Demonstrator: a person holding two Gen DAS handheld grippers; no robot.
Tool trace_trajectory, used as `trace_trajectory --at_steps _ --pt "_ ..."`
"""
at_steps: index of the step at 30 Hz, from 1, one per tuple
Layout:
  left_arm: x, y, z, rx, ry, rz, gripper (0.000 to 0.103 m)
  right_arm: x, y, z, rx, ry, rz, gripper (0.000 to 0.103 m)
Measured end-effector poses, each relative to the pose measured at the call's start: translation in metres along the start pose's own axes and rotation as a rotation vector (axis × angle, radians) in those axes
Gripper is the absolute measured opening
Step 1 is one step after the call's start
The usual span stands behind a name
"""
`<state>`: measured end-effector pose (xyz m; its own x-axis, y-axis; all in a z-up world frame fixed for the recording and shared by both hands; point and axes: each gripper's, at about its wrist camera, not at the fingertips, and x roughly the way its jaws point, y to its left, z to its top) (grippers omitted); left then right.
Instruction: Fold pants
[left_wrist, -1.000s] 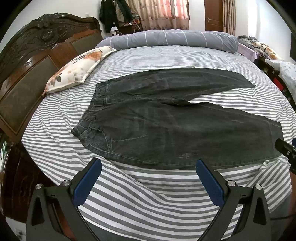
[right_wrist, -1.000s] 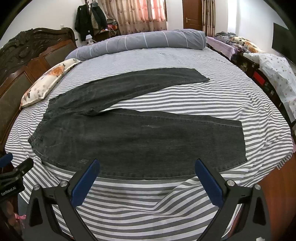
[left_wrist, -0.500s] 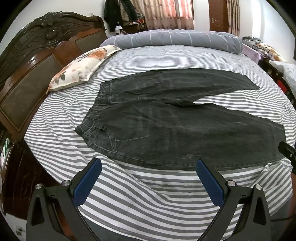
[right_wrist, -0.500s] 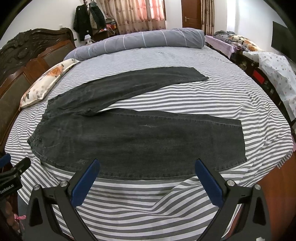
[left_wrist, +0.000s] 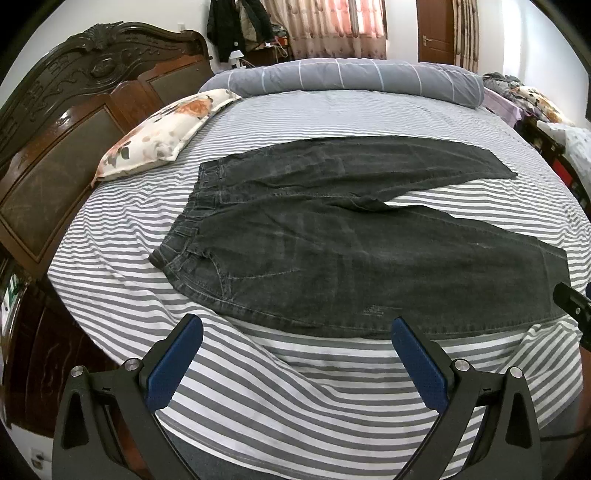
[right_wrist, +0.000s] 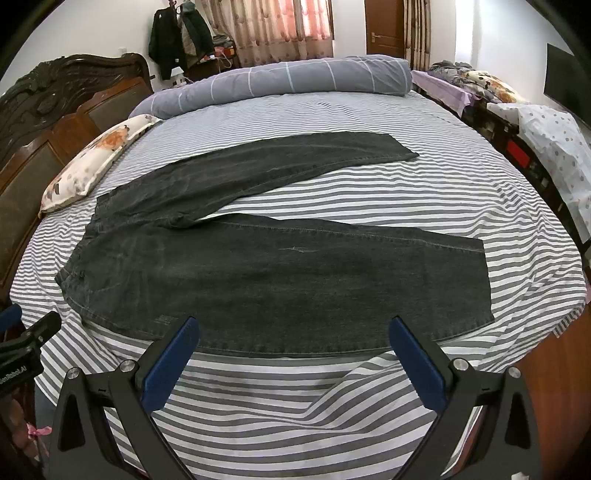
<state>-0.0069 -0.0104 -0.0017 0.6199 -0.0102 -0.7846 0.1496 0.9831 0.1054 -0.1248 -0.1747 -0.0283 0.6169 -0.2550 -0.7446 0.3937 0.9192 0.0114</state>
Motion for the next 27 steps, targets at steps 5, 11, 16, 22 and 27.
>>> trace_trajectory --at_steps 5,11,16,22,27 --pt "0.0000 0.0001 0.0002 0.002 0.000 -0.001 0.101 0.0001 0.0003 0.0001 0.000 -0.001 -0.001 0.102" --pt "-0.0003 0.0004 0.0001 0.004 -0.002 0.002 0.101 0.0003 0.0007 0.0000 -0.003 -0.003 -0.002 0.102" --pt "-0.0008 0.0007 0.0000 0.003 -0.003 0.001 0.101 0.0004 0.0007 0.0000 -0.002 -0.001 -0.001 0.102" --pt "-0.0006 0.0006 0.0002 -0.001 -0.004 0.006 0.101 0.0003 0.0007 -0.0002 -0.003 -0.002 0.000 0.102" --pt "-0.0016 0.0024 -0.0004 -0.007 -0.001 0.008 0.101 -0.0001 0.0013 0.0013 -0.008 0.000 0.000 0.102"
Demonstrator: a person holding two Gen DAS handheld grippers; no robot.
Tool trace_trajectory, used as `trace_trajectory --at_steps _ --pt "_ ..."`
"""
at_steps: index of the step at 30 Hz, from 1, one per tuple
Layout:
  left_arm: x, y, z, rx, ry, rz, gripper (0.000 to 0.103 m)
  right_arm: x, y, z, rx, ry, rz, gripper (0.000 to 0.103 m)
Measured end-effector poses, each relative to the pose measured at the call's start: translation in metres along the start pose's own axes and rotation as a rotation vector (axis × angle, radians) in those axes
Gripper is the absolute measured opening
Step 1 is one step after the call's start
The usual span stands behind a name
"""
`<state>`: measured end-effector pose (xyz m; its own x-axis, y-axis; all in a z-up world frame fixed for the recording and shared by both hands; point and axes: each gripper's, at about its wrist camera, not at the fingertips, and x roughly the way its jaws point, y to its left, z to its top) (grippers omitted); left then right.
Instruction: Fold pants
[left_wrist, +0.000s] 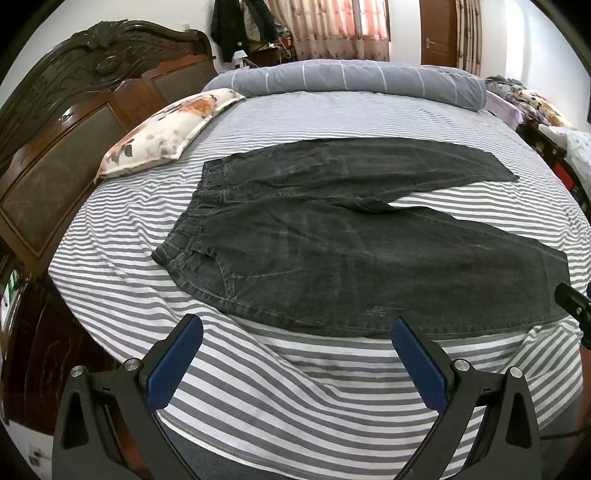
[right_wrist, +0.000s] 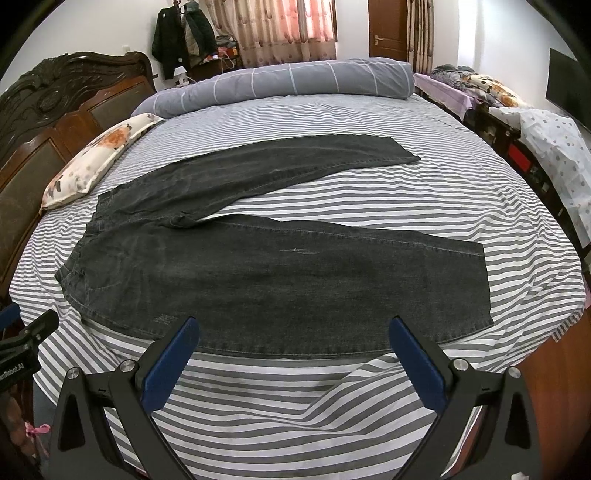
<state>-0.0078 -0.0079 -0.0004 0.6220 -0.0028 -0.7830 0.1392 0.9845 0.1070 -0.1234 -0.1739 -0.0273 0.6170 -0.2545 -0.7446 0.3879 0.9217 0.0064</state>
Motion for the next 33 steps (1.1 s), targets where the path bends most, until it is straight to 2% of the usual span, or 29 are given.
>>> trace_trajectory --at_steps 7,15,20,27,33 --pt "0.006 0.009 0.002 -0.024 0.004 -0.003 0.101 -0.001 -0.004 0.001 0.010 -0.018 0.012 0.102" --pt "0.023 0.043 0.017 -0.086 -0.010 0.018 0.101 -0.010 -0.011 0.004 0.010 -0.097 0.031 0.102" --pt "0.038 0.071 0.039 -0.120 -0.008 0.031 0.101 0.000 -0.014 0.009 0.018 -0.071 0.054 0.102" --pt "0.062 0.104 0.083 -0.102 -0.033 0.061 0.101 0.019 -0.004 0.046 -0.097 -0.057 0.050 0.102" --pt "0.098 0.144 0.126 -0.125 -0.042 0.026 0.101 0.041 0.013 0.094 -0.173 -0.044 0.108 0.102"
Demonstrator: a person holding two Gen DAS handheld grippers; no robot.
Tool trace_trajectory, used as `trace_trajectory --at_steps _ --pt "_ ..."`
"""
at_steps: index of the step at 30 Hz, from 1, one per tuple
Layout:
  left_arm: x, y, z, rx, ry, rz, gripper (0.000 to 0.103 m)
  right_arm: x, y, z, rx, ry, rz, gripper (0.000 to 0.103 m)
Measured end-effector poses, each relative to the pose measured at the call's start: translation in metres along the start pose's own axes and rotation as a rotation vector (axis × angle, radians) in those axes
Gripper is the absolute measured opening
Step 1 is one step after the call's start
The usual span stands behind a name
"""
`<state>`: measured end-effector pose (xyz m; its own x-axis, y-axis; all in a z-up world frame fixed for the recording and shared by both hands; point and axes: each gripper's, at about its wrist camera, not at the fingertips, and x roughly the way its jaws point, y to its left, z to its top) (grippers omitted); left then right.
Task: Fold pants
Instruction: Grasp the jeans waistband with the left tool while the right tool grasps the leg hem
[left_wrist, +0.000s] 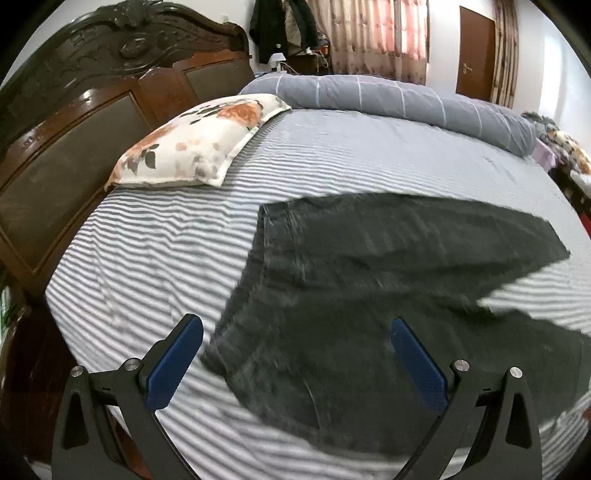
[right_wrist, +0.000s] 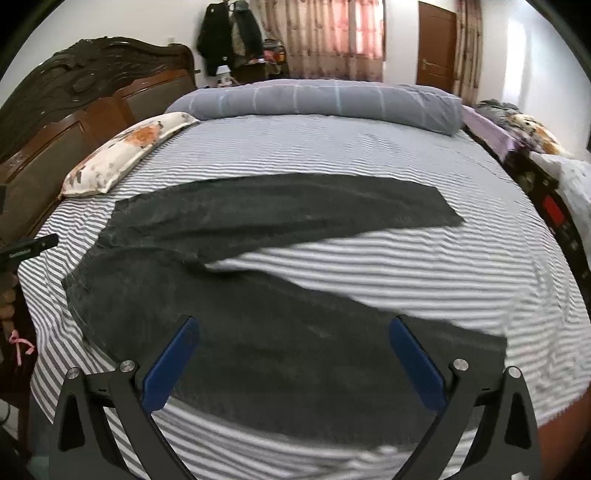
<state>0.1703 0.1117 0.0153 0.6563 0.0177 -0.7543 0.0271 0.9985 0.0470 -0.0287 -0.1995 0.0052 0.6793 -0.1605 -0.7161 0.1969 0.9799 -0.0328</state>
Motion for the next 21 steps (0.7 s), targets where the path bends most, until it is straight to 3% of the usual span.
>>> trace_trajectory --at_steps 5,8,11,17,21 --pt "0.045 0.033 0.033 -0.072 0.033 -0.026 0.099 0.029 0.010 0.030 -0.036 0.011 0.014 0.102" --pt "0.078 0.049 0.046 -0.106 0.076 -0.023 0.082 0.053 0.017 0.048 -0.042 0.033 0.038 0.102" --pt "0.110 0.061 0.052 -0.140 0.123 -0.029 0.075 0.079 0.021 0.067 -0.030 0.058 0.071 0.102" --pt "0.166 0.067 0.060 -0.146 0.181 -0.134 0.045 0.127 0.038 0.104 -0.067 0.071 0.062 0.102" --pt "0.193 0.068 0.063 -0.143 0.196 -0.185 0.043 0.151 0.046 0.115 -0.091 0.081 0.061 0.102"
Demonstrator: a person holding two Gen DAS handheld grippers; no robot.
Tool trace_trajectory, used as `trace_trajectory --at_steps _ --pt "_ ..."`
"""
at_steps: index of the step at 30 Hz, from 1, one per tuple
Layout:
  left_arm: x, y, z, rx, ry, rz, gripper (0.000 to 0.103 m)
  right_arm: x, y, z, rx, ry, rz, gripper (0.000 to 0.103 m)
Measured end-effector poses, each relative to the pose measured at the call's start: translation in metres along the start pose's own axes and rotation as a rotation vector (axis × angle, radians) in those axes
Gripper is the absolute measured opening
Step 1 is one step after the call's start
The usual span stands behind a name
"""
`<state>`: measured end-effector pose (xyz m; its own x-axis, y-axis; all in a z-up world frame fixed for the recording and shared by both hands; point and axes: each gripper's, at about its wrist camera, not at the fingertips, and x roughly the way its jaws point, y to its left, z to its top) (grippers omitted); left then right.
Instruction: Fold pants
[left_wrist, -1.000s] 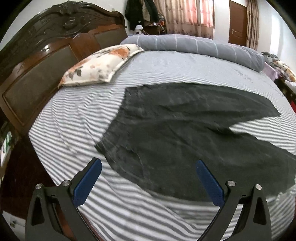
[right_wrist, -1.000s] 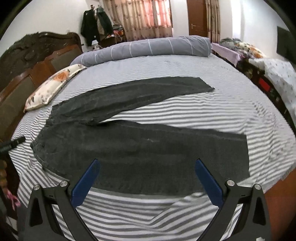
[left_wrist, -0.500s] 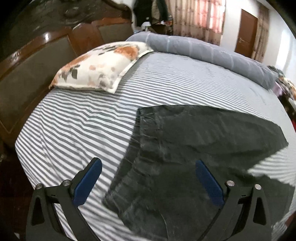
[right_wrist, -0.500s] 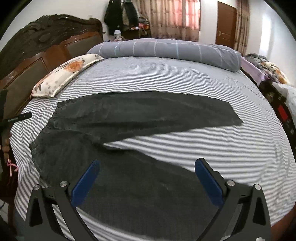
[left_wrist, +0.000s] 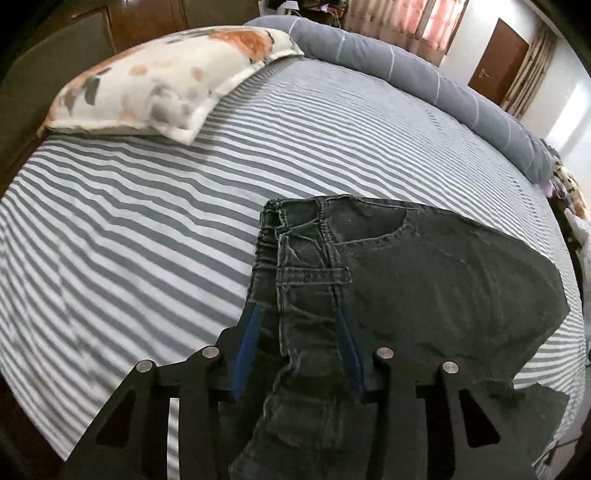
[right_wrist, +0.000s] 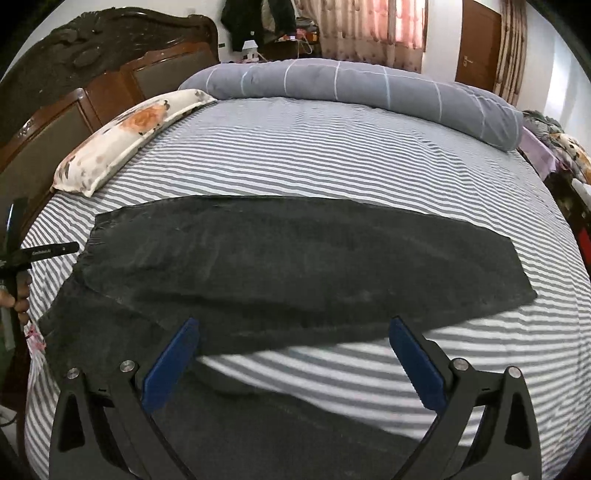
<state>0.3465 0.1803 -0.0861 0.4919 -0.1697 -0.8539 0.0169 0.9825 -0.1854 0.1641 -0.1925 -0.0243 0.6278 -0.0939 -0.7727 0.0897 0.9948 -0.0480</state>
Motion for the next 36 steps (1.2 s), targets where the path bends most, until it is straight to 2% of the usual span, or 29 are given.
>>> trace_trajectory --at_steps 5,12,18,23,27,30,31,33,34,36 --pt "0.023 0.013 0.006 -0.026 -0.007 -0.049 0.043 0.030 0.002 0.005 -0.003 0.031 0.003 0.102" --pt "0.045 0.010 0.022 -0.004 -0.014 -0.105 0.043 0.063 0.002 0.014 0.001 0.055 0.014 0.102" --pt "0.058 0.007 0.042 -0.019 -0.017 -0.155 0.043 0.100 0.006 0.060 -0.152 0.057 0.065 0.102" --pt "0.064 0.008 0.054 -0.074 -0.044 -0.275 0.043 0.138 0.013 0.105 -0.298 0.111 0.143 0.102" --pt "0.082 0.000 0.065 -0.077 -0.034 -0.237 0.045 0.172 0.023 0.137 -0.377 0.166 0.218 0.102" --pt "0.081 -0.005 0.064 -0.061 -0.055 -0.216 0.045 0.196 0.028 0.154 -0.409 0.213 0.257 0.102" --pt "0.079 -0.008 0.062 -0.034 -0.067 -0.190 0.042 0.202 0.031 0.158 -0.423 0.226 0.265 0.102" --pt "0.075 -0.010 0.060 -0.001 -0.097 -0.142 0.014 0.216 0.034 0.165 -0.462 0.248 0.264 0.102" --pt "0.072 -0.006 0.060 -0.006 -0.110 -0.139 0.009 0.221 0.035 0.168 -0.473 0.258 0.263 0.101" --pt "0.065 0.004 0.059 -0.065 -0.136 -0.198 0.007 0.231 0.037 0.172 -0.488 0.275 0.268 0.099"
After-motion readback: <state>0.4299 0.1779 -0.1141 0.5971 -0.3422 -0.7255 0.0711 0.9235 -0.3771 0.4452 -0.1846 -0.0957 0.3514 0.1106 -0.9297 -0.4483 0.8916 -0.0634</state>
